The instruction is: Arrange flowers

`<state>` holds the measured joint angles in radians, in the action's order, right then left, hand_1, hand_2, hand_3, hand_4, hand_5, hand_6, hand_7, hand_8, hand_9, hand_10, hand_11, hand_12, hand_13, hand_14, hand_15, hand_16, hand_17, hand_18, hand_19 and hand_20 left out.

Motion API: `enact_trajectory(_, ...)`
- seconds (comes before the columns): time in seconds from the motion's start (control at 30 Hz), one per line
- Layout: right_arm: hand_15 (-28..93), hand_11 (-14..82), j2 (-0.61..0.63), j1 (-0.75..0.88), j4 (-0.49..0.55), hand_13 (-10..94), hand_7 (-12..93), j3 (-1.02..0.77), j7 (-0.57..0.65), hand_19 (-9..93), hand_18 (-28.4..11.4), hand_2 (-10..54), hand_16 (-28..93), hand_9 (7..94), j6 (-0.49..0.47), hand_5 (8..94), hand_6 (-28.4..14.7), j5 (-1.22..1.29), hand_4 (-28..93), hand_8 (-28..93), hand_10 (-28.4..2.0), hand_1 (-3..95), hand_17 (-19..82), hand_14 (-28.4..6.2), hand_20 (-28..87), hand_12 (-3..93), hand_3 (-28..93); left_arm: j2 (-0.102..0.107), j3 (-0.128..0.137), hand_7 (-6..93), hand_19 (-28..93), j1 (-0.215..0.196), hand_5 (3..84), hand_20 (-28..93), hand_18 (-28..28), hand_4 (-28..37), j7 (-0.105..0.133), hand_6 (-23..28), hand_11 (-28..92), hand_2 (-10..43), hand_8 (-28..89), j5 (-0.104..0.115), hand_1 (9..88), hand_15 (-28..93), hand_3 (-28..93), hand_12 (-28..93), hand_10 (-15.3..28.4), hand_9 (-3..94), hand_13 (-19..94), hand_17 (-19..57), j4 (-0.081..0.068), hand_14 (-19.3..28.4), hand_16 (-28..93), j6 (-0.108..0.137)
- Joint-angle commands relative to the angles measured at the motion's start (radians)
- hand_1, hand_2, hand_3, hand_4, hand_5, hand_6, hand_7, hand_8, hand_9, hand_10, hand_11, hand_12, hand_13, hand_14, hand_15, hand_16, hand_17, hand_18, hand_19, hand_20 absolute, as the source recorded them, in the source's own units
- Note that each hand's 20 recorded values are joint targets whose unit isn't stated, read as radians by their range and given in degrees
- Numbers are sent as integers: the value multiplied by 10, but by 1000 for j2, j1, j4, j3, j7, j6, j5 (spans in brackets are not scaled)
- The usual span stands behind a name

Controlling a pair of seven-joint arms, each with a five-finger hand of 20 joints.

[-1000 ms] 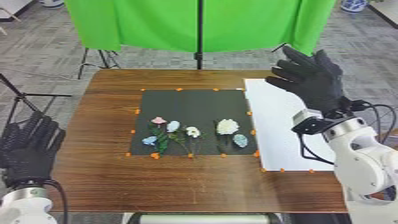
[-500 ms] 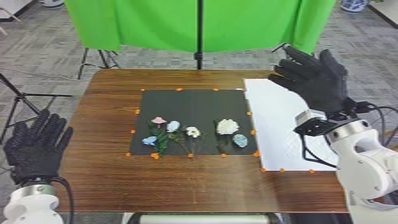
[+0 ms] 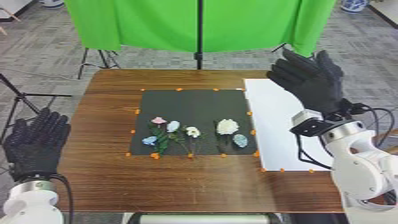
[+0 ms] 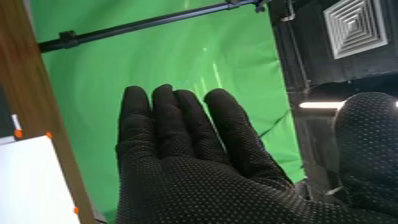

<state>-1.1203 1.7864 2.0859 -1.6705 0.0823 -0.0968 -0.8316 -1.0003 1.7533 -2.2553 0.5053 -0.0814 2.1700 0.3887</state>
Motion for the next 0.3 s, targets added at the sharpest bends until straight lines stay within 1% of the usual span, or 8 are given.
enact_trajectory(0.03,54,23,-27,44,5,270,11,-29,23,148,-95,113,114,345,-19,368,-118,9,-252,-78,-182,88,155,-114,121,99,717,-3,-15,153,222,-19,491,102,67,-283,-3,84,214,116,-97,-35,256,271,751,85,149,428,308,19,-7,134,-85,11)
enact_trajectory(0.07,55,23,-29,53,8,270,12,-29,23,149,-95,113,112,345,-20,369,-117,-3,-252,-78,-182,88,155,-115,120,99,718,-4,-15,153,223,-20,492,102,67,-283,-3,83,214,116,-97,-46,256,271,752,85,149,428,308,19,-11,134,-86,4)
enact_trajectory(0.1,58,24,-32,59,9,270,16,-32,34,152,-98,113,113,345,-25,374,-111,-1,-252,-77,-182,91,154,-117,121,100,716,-3,-17,153,225,-14,492,103,70,-283,-5,82,214,116,-98,-59,256,271,751,85,146,429,309,18,-16,134,-86,8)
enact_trajectory(0.13,61,24,-35,60,8,271,23,-37,47,157,-104,113,114,345,-36,381,-103,10,-252,-76,-182,93,151,-121,123,101,715,-4,-16,154,228,-13,494,103,72,-283,-5,78,213,116,-98,-69,257,270,751,85,144,432,310,16,-17,132,-86,7)
enact_trajectory(0.17,65,25,-40,61,7,270,34,-41,55,167,-114,113,117,346,-45,386,-92,19,-251,-74,-182,93,148,-127,126,102,715,-1,-14,157,230,-15,504,103,74,-283,-3,67,210,115,-100,-71,260,265,750,84,141,442,314,15,-16,129,-87,5)
enact_trajectory(0.23,68,26,-53,66,10,272,41,-62,63,175,-124,112,119,347,-65,395,-84,13,-250,-74,-182,96,145,-131,128,104,714,1,-13,163,231,-15,519,102,77,-283,-1,60,208,112,-103,-60,265,260,749,83,134,460,323,15,-14,122,-85,8)
enact_trajectory(0.27,69,26,-55,67,13,273,43,-67,58,179,-126,112,120,347,-70,397,-83,8,-250,-74,-183,98,144,-132,128,105,712,3,-13,163,231,-13,527,102,79,-283,3,60,210,111,-105,-55,267,259,748,84,133,469,327,15,-14,122,-84,7)
enact_trajectory(0.3,69,26,-56,63,14,275,44,-70,59,182,-127,111,121,348,-77,399,-83,4,-250,-75,-183,99,142,-133,127,106,711,4,-12,163,233,-13,530,102,81,-283,7,60,208,110,-105,-52,269,258,747,84,133,474,331,15,-12,122,-83,11)
